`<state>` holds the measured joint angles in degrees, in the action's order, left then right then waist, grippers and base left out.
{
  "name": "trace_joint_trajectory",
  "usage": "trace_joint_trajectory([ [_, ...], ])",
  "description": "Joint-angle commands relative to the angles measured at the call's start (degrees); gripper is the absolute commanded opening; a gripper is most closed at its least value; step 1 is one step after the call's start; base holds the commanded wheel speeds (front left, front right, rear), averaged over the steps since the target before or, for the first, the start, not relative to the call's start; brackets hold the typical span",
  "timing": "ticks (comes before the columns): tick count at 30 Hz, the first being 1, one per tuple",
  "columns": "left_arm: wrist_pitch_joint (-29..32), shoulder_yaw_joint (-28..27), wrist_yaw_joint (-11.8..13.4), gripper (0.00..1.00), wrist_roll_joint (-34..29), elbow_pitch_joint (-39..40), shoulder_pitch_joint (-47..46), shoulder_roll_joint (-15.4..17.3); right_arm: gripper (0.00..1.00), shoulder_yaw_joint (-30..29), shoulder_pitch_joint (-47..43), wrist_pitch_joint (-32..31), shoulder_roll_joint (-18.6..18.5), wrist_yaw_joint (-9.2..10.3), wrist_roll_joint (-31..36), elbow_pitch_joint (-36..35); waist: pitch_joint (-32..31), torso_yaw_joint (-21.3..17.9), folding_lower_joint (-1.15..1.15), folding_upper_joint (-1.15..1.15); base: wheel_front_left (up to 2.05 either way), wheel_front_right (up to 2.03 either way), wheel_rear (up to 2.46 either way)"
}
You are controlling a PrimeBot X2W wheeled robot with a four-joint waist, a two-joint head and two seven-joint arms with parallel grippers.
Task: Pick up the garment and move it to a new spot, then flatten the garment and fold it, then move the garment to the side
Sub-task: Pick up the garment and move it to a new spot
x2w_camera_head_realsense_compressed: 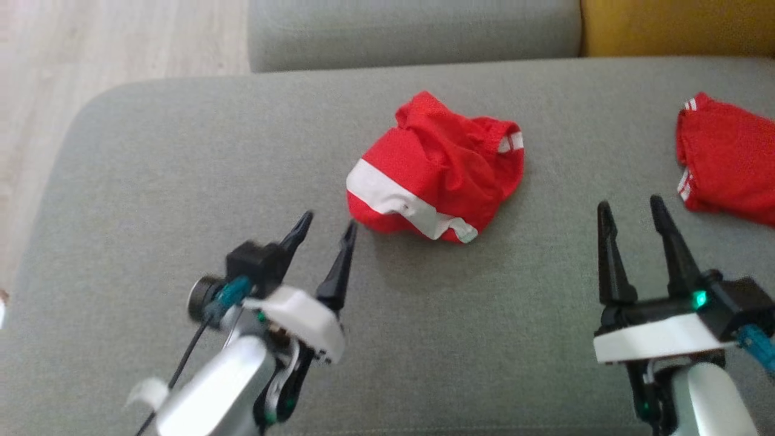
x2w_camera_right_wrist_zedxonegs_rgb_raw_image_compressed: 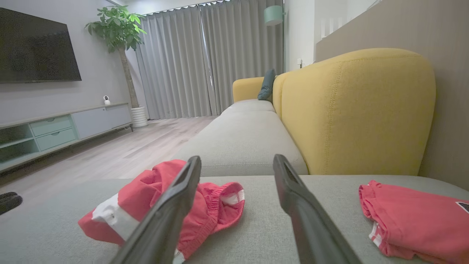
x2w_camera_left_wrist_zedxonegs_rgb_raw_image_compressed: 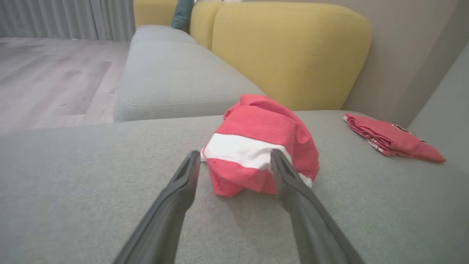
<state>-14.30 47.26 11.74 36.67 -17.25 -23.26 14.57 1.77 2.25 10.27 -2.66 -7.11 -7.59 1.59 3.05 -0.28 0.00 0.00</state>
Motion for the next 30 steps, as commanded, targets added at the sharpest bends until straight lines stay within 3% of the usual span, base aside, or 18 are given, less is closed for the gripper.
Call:
trace_joint_trajectory([
  [1,-0.69,-4.40,1.04,1.00,-1.26,3.16,0.42,1.65,1.00,1.41,0.41,0.73,-0.22,-0.37,-0.56,-1.11,-2.00,1.39,0.00,0.00,0.00,0.00,0.00],
  [16,-0.69,-17.86,5.23,1.00,-8.35,10.98,15.65,1.01,1.00,0.22,-5.54,4.23,-0.21,-0.37,-2.48,3.88,-4.78,4.90,0.00,0.00,0.00,0.00,0.00],
  [30,-0.70,-23.00,2.03,1.00,-12.48,9.90,19.92,-2.00,1.00,-0.01,-4.49,4.72,-0.21,-0.37,-2.67,6.98,-4.65,4.97,0.00,0.00,0.00,0.00,0.00],
])
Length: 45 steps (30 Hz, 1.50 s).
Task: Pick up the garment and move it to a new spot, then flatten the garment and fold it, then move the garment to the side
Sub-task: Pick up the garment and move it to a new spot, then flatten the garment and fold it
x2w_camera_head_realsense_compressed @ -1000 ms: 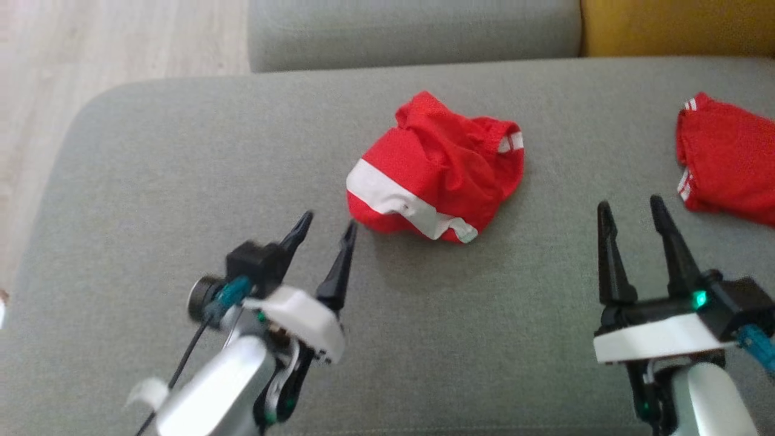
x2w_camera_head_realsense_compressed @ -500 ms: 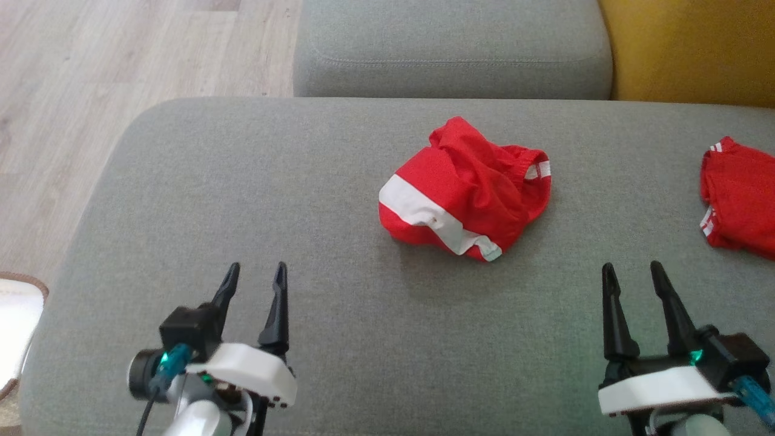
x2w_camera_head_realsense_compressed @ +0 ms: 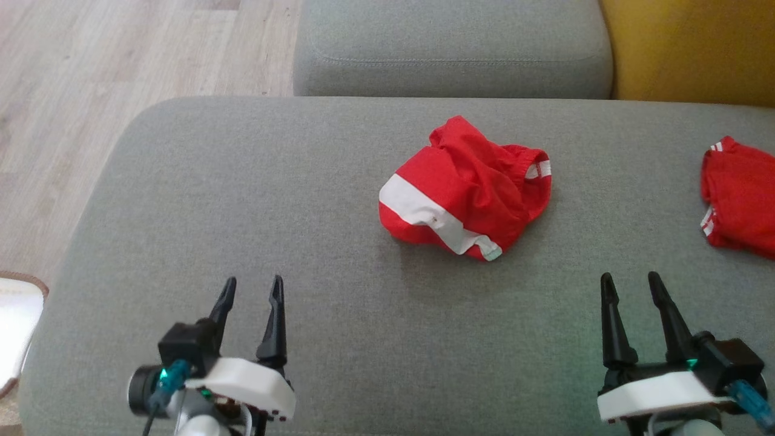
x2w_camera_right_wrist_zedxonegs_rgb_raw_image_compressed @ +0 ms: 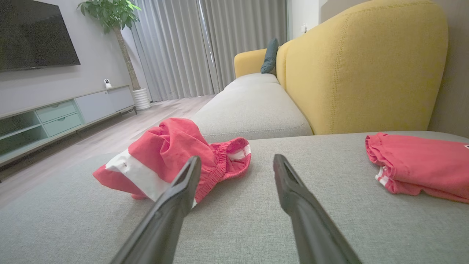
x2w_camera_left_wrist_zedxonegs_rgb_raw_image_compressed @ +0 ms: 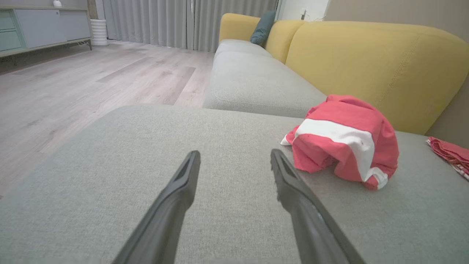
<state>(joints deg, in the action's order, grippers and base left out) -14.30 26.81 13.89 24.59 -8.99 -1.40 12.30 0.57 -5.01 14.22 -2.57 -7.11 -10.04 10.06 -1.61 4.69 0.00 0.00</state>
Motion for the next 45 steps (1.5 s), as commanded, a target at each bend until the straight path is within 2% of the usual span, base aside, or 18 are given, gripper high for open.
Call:
trace_joint_trajectory([
  [1,-0.70,-2.70,-0.33,1.00,-0.57,1.47,-1.92,0.11,1.00,1.20,2.78,0.76,-0.31,-0.37,-0.21,-1.51,0.04,0.03,0.00,0.00,0.00,0.00,0.00],
  [15,-0.70,-4.14,-1.98,1.00,-2.08,-0.32,-1.76,-1.42,1.00,1.07,2.81,0.77,-0.31,-0.37,0.26,-1.19,0.39,0.46,0.00,0.00,0.00,0.00,0.00],
  [36,-0.70,-4.90,-3.05,1.00,-2.99,-1.70,-1.86,-2.28,1.00,0.95,3.13,0.77,-0.31,-0.37,0.22,-0.24,0.74,0.73,0.00,0.00,0.00,0.00,0.00],
  [41,-0.70,-4.94,-3.29,1.00,-3.33,-1.66,-2.14,-2.54,1.00,2.79,4.46,0.77,-0.31,-0.37,0.63,2.51,1.63,1.39,0.00,0.00,0.00,0.00,0.00],
  [45,-0.70,-4.64,-3.69,1.00,-3.90,-1.20,-2.91,-3.06,1.00,5.16,8.39,0.03,-0.31,-0.37,0.87,7.26,3.63,3.06,0.00,0.00,0.00,0.00,0.00],
])
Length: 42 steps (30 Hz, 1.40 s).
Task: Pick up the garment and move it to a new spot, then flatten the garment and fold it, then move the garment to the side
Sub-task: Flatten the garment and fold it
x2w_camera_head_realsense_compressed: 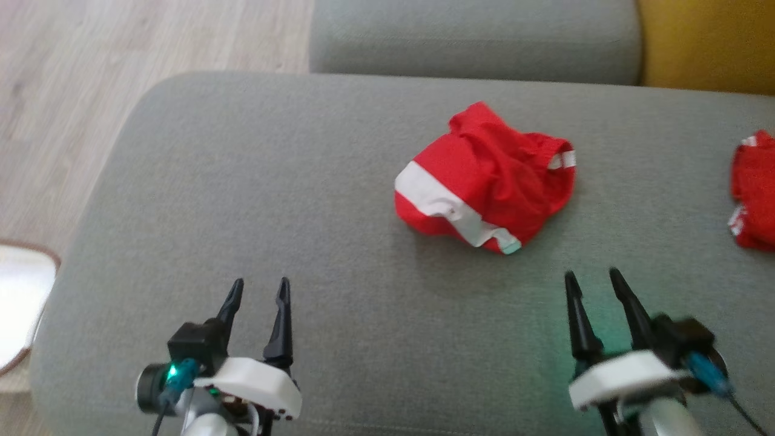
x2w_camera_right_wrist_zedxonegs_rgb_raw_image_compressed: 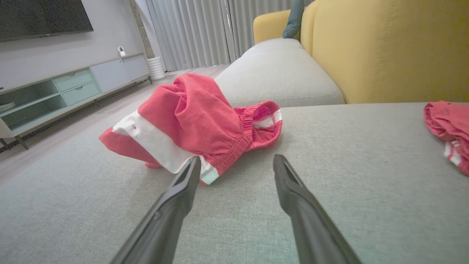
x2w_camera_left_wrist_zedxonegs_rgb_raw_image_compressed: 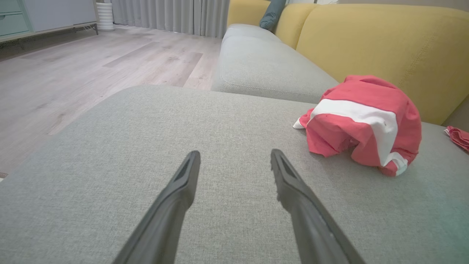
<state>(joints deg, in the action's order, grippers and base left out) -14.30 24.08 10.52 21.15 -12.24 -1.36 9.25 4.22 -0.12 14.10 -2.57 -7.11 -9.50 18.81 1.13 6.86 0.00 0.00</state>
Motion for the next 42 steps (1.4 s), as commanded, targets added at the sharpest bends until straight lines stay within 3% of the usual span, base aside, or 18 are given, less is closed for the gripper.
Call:
trace_joint_trajectory([
  [1,-0.70,-1.84,-0.40,1.00,-0.63,2.19,-3.17,-0.18,1.00,1.84,4.78,-0.17,-0.31,-0.37,0.33,0.08,1.43,1.48,0.00,0.00,0.00,0.00,0.00],
  [14,-0.70,-2.59,-1.70,1.00,-2.19,2.44,-4.34,-2.78,1.00,-0.01,19.09,-0.57,-0.31,-0.37,-5.11,23.68,7.02,9.02,0.00,0.00,0.00,0.00,0.00],
  [21,-0.70,-3.69,-2.45,1.00,-3.23,2.28,-4.31,-3.75,1.00,1.97,24.06,0.65,-0.31,-0.37,-8.10,29.86,8.02,10.64,0.00,0.00,0.00,0.00,0.00],
  [22,-0.70,-3.90,-2.54,1.00,-3.36,2.27,-4.26,-3.83,0.78,2.33,24.39,0.74,-0.31,-0.37,-8.47,29.92,8.06,10.66,0.00,0.00,0.00,0.00,0.00],
  [23,-0.70,-3.90,-2.54,1.00,-3.36,2.27,-4.26,-3.83,0.78,2.33,24.39,0.74,-0.31,-0.37,-8.47,29.92,8.06,10.66,0.00,0.00,0.00,0.00,0.00],
  [24,-0.70,-4.13,-2.62,1.00,-3.48,2.26,-4.21,-3.92,0.53,2.68,24.62,0.79,-0.31,-0.37,-8.82,29.96,8.05,10.59,0.00,0.00,0.00,0.00,0.00],
  [25,-0.70,-4.39,-2.66,1.00,-3.60,2.25,-4.12,-3.99,0.49,3.06,24.79,0.83,-0.31,-0.37,-9.15,30.01,8.02,10.44,0.00,0.00,0.00,0.00,0.00],
  [27,-0.70,-4.83,-2.75,1.00,-3.85,2.15,-3.92,-4.10,0.53,3.58,25.08,0.86,-0.31,-0.37,-9.68,29.42,7.93,10.08,0.00,0.00,0.00,0.00,0.00],
  [30,-0.70,-5.17,-3.00,1.00,-4.25,1.96,-3.85,-4.29,0.41,4.49,25.58,0.88,-0.31,-0.37,-9.74,29.02,7.75,9.59,0.00,0.00,0.00,0.00,0.00],
  [31,-0.70,-5.26,-3.07,1.00,-4.39,1.91,-3.83,-4.34,0.35,4.40,25.79,0.88,-0.31,-0.37,-9.40,28.77,7.68,9.46,0.00,0.00,0.00,0.00,0.00],
  [34,-0.70,-5.65,-3.25,1.00,-4.78,1.78,-3.57,-4.42,0.00,3.90,25.87,0.88,-0.31,-0.37,-8.02,27.05,7.34,8.81,0.00,0.00,0.00,0.00,0.00],
  [42,-0.70,-6.01,-4.01,1.00,-5.18,1.19,-2.01,-4.83,0.00,-1.27,19.02,0.83,-0.58,-0.37,-0.04,20.70,5.23,3.91,0.00,0.00,0.00,0.00,0.00],
])
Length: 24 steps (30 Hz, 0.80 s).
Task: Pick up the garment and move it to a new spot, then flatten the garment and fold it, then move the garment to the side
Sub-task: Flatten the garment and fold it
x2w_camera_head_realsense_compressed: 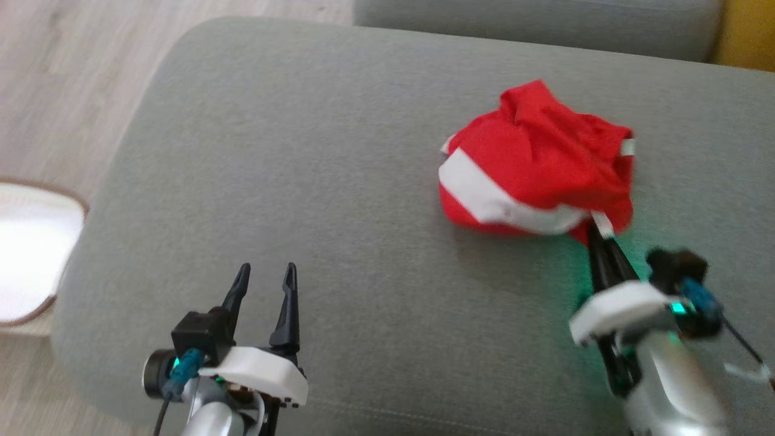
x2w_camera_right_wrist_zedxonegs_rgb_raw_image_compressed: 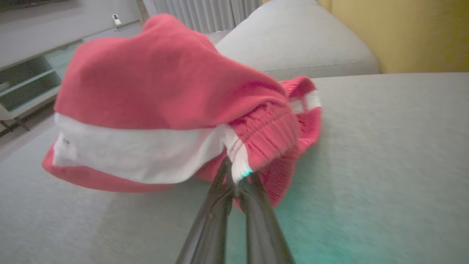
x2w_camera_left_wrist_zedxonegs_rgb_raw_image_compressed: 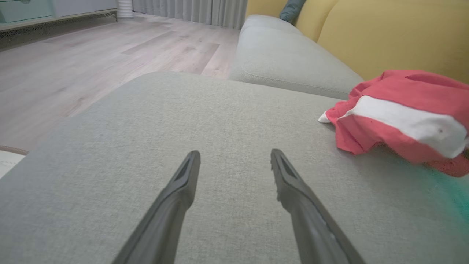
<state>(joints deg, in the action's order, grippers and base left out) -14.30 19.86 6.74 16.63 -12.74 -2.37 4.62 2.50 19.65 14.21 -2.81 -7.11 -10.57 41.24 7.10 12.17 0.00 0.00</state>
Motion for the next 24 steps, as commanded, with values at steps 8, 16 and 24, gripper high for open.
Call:
trace_joint_trajectory([
  [8,-0.70,-1.34,-0.68,1.00,-0.88,1.50,-0.63,-0.76,0.00,-7.64,-6.51,-6.24,-5.15,-0.37,8.54,-10.32,-0.85,-5.51,0.00,0.00,0.00,0.00,0.00],
  [16,-0.70,-1.13,-1.26,1.00,-1.22,0.94,-1.63,-1.10,0.31,-9.72,-8.16,-12.37,-4.82,-0.37,10.64,-15.85,0.20,-7.12,0.00,0.00,0.00,0.00,0.00],
  [24,-0.70,-1.90,-1.94,1.00,-1.70,1.47,-2.04,-1.16,1.00,-10.37,-9.99,-12.43,-3.85,-0.37,11.04,-17.63,-0.12,-8.09,0.00,0.00,0.00,0.00,0.00],
])
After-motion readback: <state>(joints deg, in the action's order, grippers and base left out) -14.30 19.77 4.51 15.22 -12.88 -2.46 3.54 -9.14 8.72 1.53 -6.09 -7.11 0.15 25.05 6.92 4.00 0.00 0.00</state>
